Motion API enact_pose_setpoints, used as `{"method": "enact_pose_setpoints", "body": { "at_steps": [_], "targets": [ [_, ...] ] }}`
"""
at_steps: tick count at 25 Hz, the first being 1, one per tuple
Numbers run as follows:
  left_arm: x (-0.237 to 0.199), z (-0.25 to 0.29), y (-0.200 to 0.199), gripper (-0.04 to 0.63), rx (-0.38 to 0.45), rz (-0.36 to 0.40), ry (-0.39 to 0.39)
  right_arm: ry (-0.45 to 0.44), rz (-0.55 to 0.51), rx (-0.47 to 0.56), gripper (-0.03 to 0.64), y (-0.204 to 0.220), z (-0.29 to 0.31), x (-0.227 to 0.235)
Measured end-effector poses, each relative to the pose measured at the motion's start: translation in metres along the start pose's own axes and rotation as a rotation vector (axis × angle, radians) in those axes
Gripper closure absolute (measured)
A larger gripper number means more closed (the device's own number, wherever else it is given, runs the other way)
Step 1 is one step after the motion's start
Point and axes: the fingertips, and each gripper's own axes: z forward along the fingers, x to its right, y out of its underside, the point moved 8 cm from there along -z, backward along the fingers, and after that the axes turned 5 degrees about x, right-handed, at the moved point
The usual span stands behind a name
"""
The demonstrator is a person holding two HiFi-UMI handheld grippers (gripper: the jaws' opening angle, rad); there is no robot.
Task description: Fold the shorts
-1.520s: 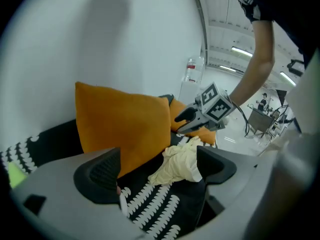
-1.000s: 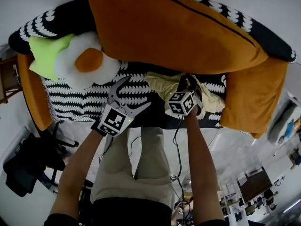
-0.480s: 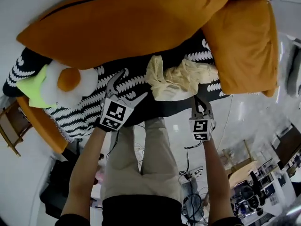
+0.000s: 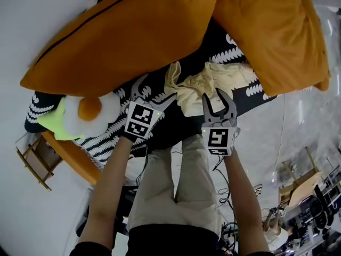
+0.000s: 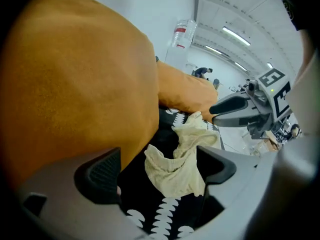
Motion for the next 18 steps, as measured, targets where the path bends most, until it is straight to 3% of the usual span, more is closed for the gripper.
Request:
{"method": "enact_pose_setpoints", "body": {
  "at_steps": [4, 8, 9, 11, 14, 18],
  "targets": [
    [-0.009, -0.009, -0.005, 0.115, -0.015, 0.003, 0.000, -0.044, -0.158, -0.124, 0.418, 0.006, 0.029, -0.024],
    [-0.013, -0.014, -0.006, 0.115, -0.021, 0.003, 0.003, -0.016, -0.159, -0.240, 0.407, 0.036, 0.027, -0.016],
    [-0.013, -0.014, -0.007, 0.115, -0.023, 0.002, 0.005, -0.002, -0.147, -0.257, 0.431, 0.042, 0.025, -0.013],
    [-0.013, -0.011, -0.009, 0.115, -0.028, -0.008, 0.007, 0.026, -0.117, -0.261, 0.579, 0.045, 0.017, -0.007],
    [-0.013, -0.004, -0.013, 0.115, -0.031, -0.065, 0.022, 0.021, -0.124, -0.226, 0.581, 0.035, -0.008, -0.011],
    [-0.011, 0.012, -0.014, 0.115, -0.072, -0.115, 0.069, -0.127, -0.248, -0.166, 0.581, 0.031, -0.049, -0.055]
  ]
}}
